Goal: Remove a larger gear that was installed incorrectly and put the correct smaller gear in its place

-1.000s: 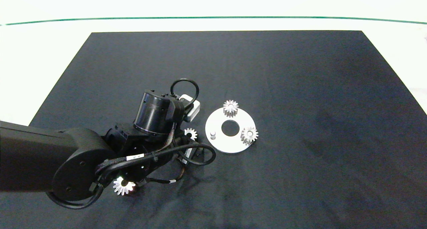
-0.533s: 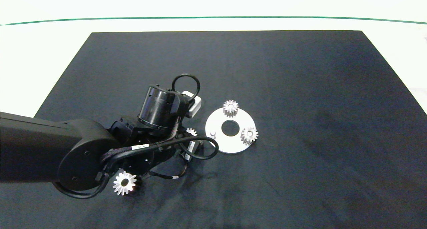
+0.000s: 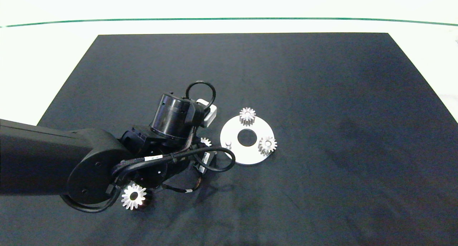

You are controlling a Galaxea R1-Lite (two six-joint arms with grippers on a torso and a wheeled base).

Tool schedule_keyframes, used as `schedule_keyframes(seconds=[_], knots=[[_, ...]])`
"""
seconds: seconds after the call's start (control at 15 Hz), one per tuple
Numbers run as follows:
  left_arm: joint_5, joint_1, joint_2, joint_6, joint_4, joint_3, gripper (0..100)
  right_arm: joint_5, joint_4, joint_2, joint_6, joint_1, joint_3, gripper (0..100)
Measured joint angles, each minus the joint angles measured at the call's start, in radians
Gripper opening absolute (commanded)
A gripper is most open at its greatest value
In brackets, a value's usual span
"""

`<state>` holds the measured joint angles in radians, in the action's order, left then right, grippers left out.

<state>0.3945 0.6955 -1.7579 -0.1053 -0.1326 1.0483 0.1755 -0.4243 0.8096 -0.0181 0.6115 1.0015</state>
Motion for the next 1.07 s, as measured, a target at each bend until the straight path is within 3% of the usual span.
schedule_keyframes(seconds=[1.07], knots=[[0.000,0.002,-0.003,0.006,0.015,-0.010,26,0.000,0.000,-0.004,0.000,0.000,0.000,100]])
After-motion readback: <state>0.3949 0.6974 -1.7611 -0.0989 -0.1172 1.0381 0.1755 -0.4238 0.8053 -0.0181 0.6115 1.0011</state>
